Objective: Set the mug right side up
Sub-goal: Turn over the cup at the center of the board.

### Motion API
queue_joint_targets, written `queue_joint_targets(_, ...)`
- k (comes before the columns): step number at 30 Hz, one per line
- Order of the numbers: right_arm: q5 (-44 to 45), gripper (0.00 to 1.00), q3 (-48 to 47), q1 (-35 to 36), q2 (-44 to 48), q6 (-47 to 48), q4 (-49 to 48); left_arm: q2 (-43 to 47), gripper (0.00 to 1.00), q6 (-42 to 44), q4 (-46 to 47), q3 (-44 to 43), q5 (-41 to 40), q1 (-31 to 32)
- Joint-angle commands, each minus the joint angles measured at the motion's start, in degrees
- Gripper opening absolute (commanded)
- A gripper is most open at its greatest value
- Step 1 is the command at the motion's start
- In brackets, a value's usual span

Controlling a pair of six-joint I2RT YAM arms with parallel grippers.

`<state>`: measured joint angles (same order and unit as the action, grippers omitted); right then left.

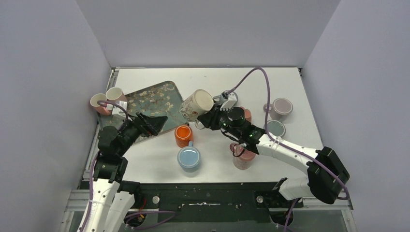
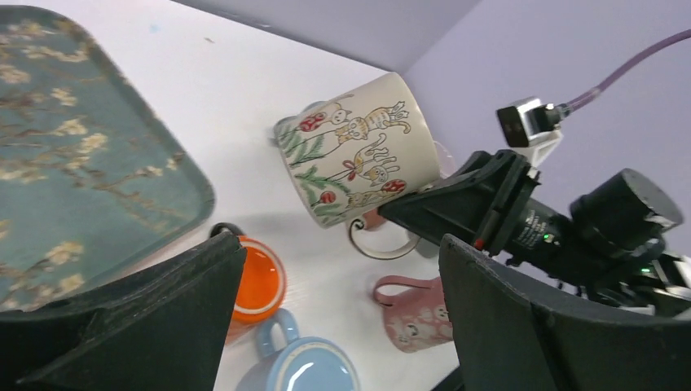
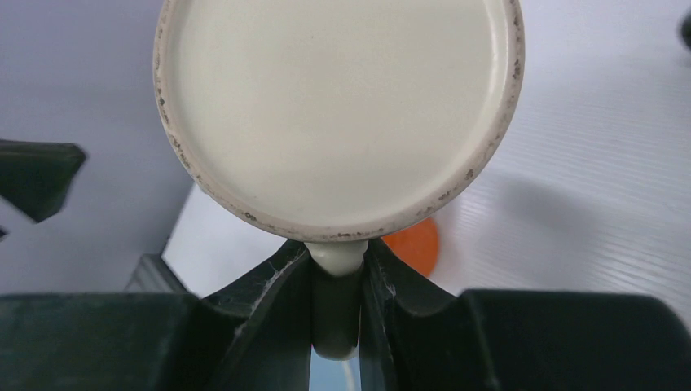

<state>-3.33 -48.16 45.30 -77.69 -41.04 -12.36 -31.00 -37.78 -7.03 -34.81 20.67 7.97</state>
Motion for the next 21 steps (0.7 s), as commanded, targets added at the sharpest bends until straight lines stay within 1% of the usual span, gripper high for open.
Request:
queue_joint_targets(1,-8.9,0.00,1.7,-0.1,6.4,-7.3,-26.9,0.7,0.86,-11.2,14.7,3.6,8.9,0.3)
queue_joint_targets(5,-9.3,0.00,2.6,-0.2,7.0,-11.9,-33.3,1.8,0.85,-19.2,24.1,8.5,10.4,0.4)
queue_joint_targets(8,-8.6,0.00,3.1,0.1,6.6,-15.3,-38.9,1.9,0.85,-24.4,30.4,10.4,11.4,0.3)
queue_joint_targets(15,-8.3,0.00,2.5,0.8,3.1,-23.1,-51.4,1.7,0.87,-29.1,37.9,11.9,12.2,0.4)
queue_joint_targets(18,-10.1,0.00,1.0,1.5,1.1,-24.7,-55.9,1.0,0.85,-30.0,39.7,12.1,11.4,0.4)
queue_joint_targets(21,-10.4,0.00,-0.5,3.1,0.9,-24.4,-56.6,-0.3,0.82,-31.0,40.9,11.8,11.3,0.5)
